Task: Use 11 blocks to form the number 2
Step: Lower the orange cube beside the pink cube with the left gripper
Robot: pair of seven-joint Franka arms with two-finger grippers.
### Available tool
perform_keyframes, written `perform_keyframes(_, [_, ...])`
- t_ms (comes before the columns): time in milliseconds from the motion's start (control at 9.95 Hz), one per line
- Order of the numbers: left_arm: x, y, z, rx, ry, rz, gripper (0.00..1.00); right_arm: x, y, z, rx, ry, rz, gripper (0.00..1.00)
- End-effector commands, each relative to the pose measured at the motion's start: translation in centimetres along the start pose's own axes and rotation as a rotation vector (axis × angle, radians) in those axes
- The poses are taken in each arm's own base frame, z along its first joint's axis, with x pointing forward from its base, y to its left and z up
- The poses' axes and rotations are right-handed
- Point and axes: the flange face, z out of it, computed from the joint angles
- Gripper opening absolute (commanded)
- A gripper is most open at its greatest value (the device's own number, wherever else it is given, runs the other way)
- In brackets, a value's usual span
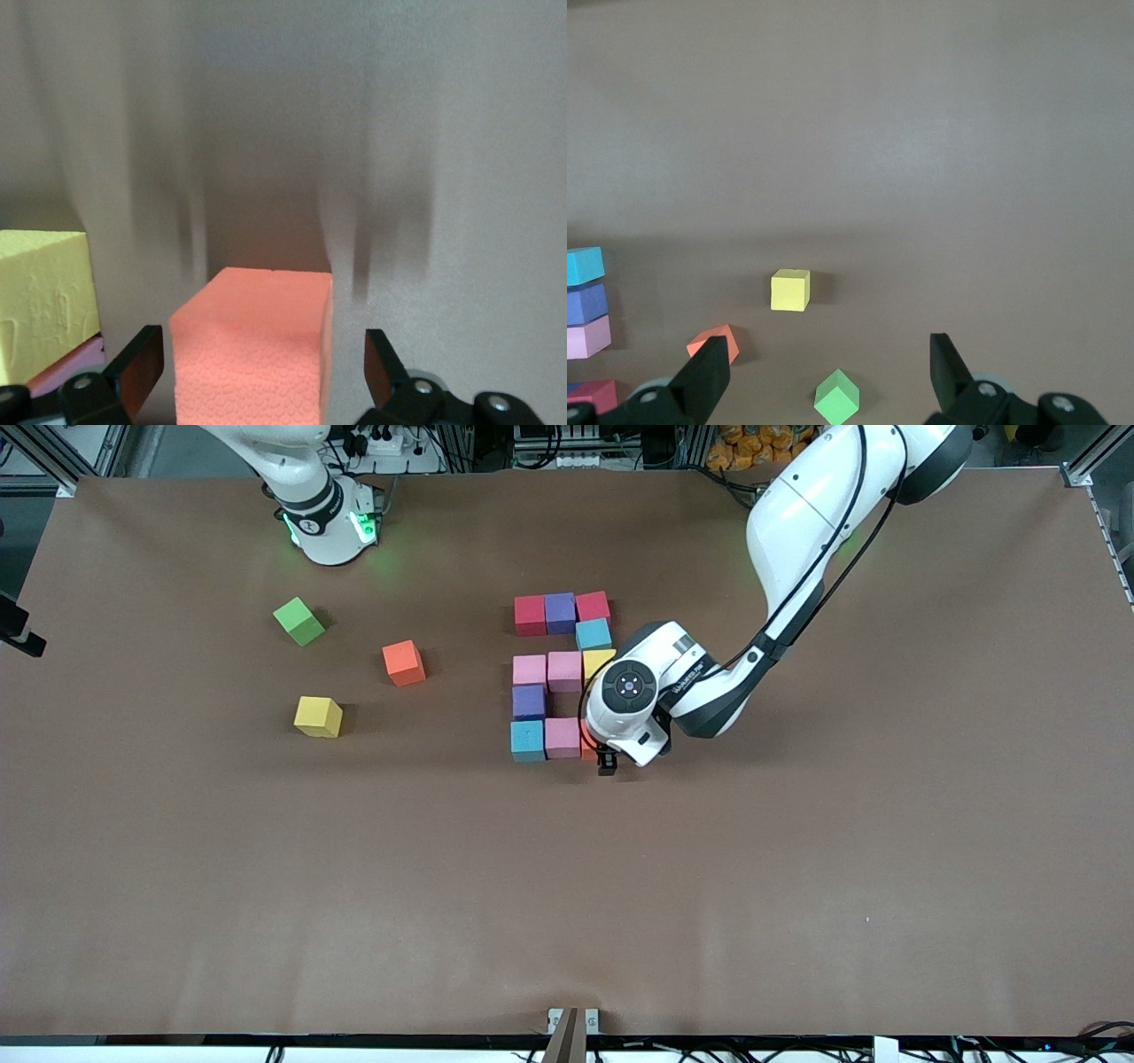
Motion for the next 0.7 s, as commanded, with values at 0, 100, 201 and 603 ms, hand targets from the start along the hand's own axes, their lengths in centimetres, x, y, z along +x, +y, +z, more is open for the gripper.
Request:
perform_keyframes(0, [0.1,-0.5,-2.1,0.006,0.052,0.011,1.0,0.0,-0.1,-0.4,0.006,0.009,0.002,1.0])
perform_keyframes(100, [0.2,-0.8,-3.2,0.006,0.063,0.037,1.0,0.0,-0.1,-0.4,0.006,0.009,0.002,1.0])
perform_keyframes(201, [0.4,-0.9,-4.7,0.003,0.076,0.059,1.0,0.0,-0.1,-0.4,0.006,0.009,0.002,1.0])
perform_keyframes(603, [6.6,1.6,-15.0,-0.045,0.11,0.141,1.0,0.0,-0.1,-0.5,0.006,0.011,0.002,1.0])
